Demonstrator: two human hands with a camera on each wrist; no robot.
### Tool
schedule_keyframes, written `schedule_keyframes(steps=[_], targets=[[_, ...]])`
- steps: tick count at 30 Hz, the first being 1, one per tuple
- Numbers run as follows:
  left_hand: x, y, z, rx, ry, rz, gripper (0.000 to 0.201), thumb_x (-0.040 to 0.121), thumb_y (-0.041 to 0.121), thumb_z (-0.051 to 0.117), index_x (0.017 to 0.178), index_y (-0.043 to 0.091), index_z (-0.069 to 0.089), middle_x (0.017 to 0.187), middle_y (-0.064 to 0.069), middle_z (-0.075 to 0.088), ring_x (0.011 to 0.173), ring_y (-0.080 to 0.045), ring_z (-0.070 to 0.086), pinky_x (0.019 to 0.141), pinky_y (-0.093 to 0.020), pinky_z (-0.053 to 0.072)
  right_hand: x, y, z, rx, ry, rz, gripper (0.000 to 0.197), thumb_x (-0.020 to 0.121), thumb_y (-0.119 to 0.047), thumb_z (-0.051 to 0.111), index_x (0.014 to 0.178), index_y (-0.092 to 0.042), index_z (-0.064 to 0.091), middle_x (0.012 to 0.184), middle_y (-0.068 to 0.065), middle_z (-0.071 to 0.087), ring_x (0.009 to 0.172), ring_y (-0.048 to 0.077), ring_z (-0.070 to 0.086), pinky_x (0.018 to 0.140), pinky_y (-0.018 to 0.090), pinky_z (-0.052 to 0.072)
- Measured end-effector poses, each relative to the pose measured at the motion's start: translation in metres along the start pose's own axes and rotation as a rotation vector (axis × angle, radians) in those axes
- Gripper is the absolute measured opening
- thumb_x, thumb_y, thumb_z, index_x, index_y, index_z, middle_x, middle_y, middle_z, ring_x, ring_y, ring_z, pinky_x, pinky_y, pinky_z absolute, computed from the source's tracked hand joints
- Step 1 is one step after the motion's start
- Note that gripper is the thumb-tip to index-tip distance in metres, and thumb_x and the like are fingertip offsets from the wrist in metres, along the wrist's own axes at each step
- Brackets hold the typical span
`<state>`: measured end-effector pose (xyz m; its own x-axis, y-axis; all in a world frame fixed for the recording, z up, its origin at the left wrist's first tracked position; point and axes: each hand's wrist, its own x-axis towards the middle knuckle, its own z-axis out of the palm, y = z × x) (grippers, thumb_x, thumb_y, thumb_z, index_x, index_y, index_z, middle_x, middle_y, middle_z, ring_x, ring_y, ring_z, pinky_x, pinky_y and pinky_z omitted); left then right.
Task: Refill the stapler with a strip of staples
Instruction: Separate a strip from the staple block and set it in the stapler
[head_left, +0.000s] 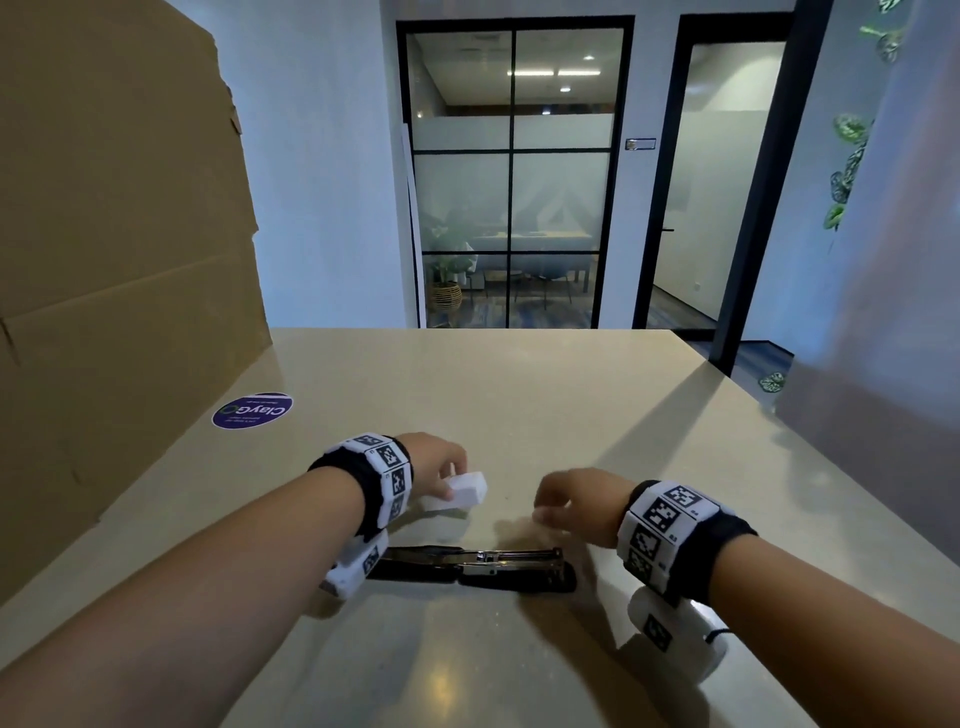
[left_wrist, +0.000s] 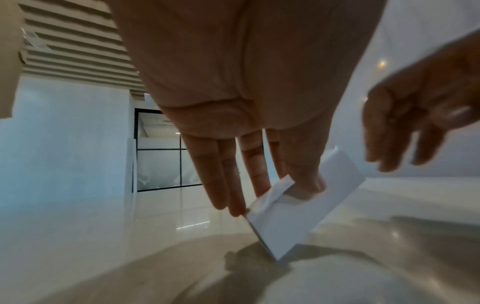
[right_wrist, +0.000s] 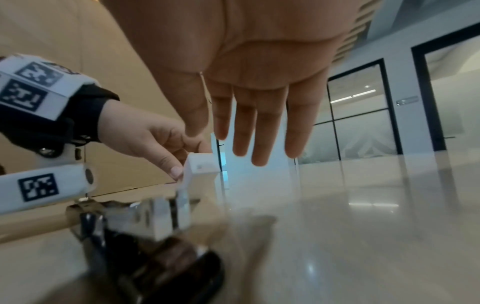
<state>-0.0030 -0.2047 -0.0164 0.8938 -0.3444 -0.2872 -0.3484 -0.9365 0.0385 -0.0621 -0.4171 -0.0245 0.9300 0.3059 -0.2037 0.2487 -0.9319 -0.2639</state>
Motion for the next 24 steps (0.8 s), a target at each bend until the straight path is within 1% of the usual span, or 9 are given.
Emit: schedule_keyframes(steps=[3,6,9,12,14,16,19,21,24], targets=[[0.000,0.009,0.003,-0.124,0.018,0.076,0.034,0.089,0.026,0.063,0.122,0.022,0.056,0.126,0.004,0.063,0.108,-0.019,0.060,0.093,-0.035,0.044,0.010,-0.004,-0.009,0.066,0.127,-0.055,0.031,0.088,-0.030,0.059,0.117,-0.022,0.055,0.121,-0.002,0.064,0.105,0.019,0.061,0.090,0.030,0.047],[-0.001,0.016,0.005,-0.225,0.012,0.129,0.034,0.090,0.024,0.062,0.122,0.022,0.055,0.127,0.006,0.063,0.100,-0.013,0.057,0.096,-0.034,0.043,0.018,-0.010,-0.014,0.056,0.170,-0.140,0.035,0.082,-0.022,0.068,0.115,-0.022,0.055,0.120,-0.001,0.060,0.104,0.019,0.061,0.086,0.030,0.048],[-0.003,0.022,0.006,-0.265,-0.004,0.154,0.036,0.091,0.024,0.060,0.126,0.021,0.052,0.130,0.007,0.061,0.111,-0.014,0.058,0.100,-0.033,0.042,0.023,-0.014,-0.012,0.012,0.186,-0.209,0.032,0.077,-0.017,0.072,0.107,-0.019,0.060,0.116,0.000,0.062,0.106,0.020,0.059,0.079,0.025,0.041],[-0.004,0.022,0.008,-0.294,-0.012,0.162,0.037,0.091,0.022,0.059,0.127,0.019,0.051,0.133,0.005,0.060,0.117,-0.018,0.059,0.102,-0.038,0.045,0.027,-0.014,-0.010,0.015,0.182,-0.223,0.027,0.075,-0.017,0.074,0.100,-0.020,0.063,0.106,-0.002,0.065,0.104,0.020,0.060,0.076,0.024,0.038],[-0.005,0.021,0.009,-0.331,-0.028,0.156,0.038,0.092,0.019,0.057,0.130,0.018,0.050,0.134,0.004,0.059,0.117,-0.019,0.060,0.100,-0.039,0.049,0.028,-0.015,-0.010,0.027,0.192,-0.225,0.025,0.075,-0.020,0.075,0.097,-0.021,0.064,0.094,-0.006,0.060,0.101,0.019,0.061,0.076,0.025,0.041],[-0.005,0.020,0.008,-0.345,-0.037,0.153,0.040,0.091,0.017,0.059,0.130,0.017,0.050,0.135,0.002,0.058,0.117,-0.021,0.060,0.100,-0.040,0.049,0.028,-0.015,-0.010,0.019,0.203,-0.233,0.024,0.075,-0.023,0.074,0.096,-0.021,0.063,0.089,-0.009,0.055,0.100,0.019,0.061,0.077,0.027,0.044],[-0.005,0.021,0.007,-0.331,-0.036,0.147,0.044,0.084,0.022,0.068,0.126,0.020,0.054,0.132,0.001,0.061,0.116,-0.021,0.060,0.104,-0.041,0.044,0.027,-0.017,-0.009,0.010,0.219,-0.251,0.023,0.078,-0.027,0.072,0.097,-0.020,0.062,0.089,-0.009,0.054,0.098,0.021,0.061,0.076,0.028,0.044],[-0.004,0.022,0.008,-0.337,-0.033,0.143,0.044,0.081,0.027,0.071,0.122,0.022,0.056,0.127,0.001,0.063,0.115,-0.021,0.060,0.104,-0.042,0.044,0.027,-0.018,-0.009,0.000,0.230,-0.253,0.023,0.080,-0.028,0.070,0.099,-0.019,0.061,0.090,-0.007,0.056,0.097,0.021,0.061,0.076,0.028,0.044],[-0.003,0.024,0.009,-0.338,-0.013,0.140,0.041,0.080,0.029,0.072,0.118,0.022,0.058,0.124,0.002,0.064,0.114,-0.022,0.060,0.103,-0.043,0.044,0.028,-0.019,-0.010,-0.014,0.226,-0.250,0.024,0.080,-0.026,0.070,0.100,-0.018,0.062,0.102,0.000,0.066,0.099,0.022,0.061,0.079,0.028,0.046]])
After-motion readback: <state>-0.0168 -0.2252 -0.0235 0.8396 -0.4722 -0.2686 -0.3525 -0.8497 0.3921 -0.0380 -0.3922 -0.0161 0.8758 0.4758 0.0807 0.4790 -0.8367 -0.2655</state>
